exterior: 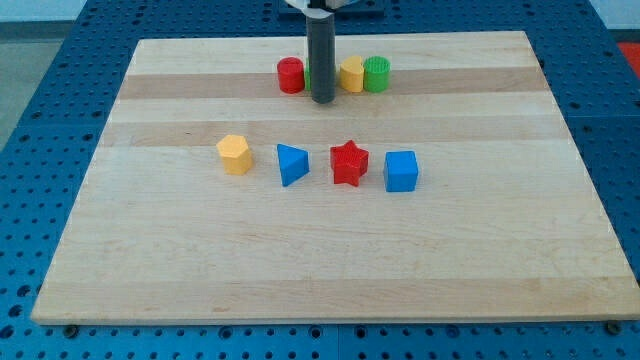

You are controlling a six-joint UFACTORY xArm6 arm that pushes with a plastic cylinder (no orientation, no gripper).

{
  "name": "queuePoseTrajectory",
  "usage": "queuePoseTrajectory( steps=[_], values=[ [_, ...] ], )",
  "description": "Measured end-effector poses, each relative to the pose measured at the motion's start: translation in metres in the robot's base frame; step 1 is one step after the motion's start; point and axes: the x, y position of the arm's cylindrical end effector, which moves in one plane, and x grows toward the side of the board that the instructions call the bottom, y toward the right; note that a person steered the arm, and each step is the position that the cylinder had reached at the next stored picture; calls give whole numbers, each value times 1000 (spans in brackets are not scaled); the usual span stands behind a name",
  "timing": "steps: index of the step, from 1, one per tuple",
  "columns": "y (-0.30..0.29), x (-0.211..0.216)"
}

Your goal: Nudge the blue cube towards the red star

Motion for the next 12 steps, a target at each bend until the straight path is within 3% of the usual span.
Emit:
queuePoseTrajectory(
  steps=[2, 3, 5, 7, 8, 9, 12],
  values=[
    [-2, 26],
    [36, 29],
    [186, 56],
    [272, 147],
    [284, 191],
    [269, 206],
    [159, 203]
  ],
)
